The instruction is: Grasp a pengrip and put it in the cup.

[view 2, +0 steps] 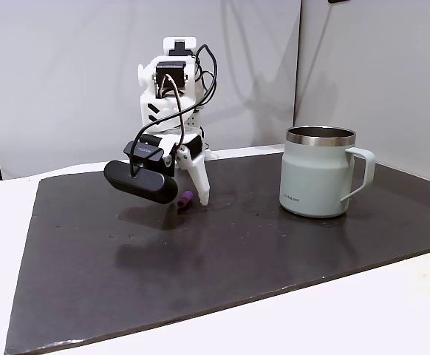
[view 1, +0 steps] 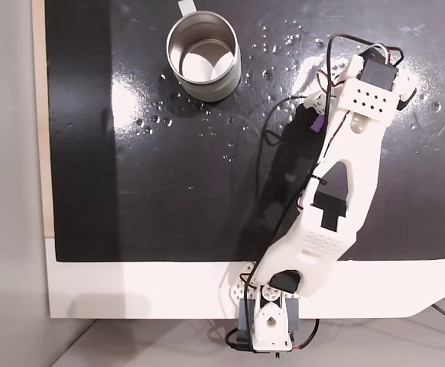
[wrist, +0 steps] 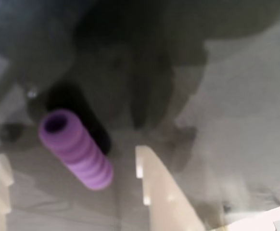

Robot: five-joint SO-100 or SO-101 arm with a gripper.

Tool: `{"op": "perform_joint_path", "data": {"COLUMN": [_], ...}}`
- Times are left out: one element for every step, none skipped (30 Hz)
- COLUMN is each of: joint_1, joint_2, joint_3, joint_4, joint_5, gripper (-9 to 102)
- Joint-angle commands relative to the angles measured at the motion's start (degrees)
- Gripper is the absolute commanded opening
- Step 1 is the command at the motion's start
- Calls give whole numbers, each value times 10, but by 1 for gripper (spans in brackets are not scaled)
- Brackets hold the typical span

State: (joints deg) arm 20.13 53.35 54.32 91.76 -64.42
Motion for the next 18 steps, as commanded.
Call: {"op": "perform_joint_path", "data": {"joint_1": [-5, -6, -6, -6, -7, -7, -7, -7, -7, -7, -7, -6, -4, -4, -2, -1, 0, 0], "joint_2": [-7, -15, -21, -25, -28, -30, -31, -31, -31, -32, -32, -31, -30, -27, -25, -20, -15, -11], "joint_3": [-47, -53, -57, -60, -62, -62, -62, -62, -62, -62, -62, -62, -62, -62, -62, -63, -69, -82], "joint_4": [3, 3, 3, 3, 3, 3, 3, 3, 3, 3, 3, 3, 3, 3, 3, 4, 12, 26], "joint_5": [0, 1, 2, 4, 5, 7, 9, 10, 11, 11, 11, 11, 11, 11, 11, 12, 15, 20], "gripper": [24, 22, 20, 17, 14, 11, 9, 7, 4, 2, 0, 0, 0, 0, 0, 0, 0, 0]}}
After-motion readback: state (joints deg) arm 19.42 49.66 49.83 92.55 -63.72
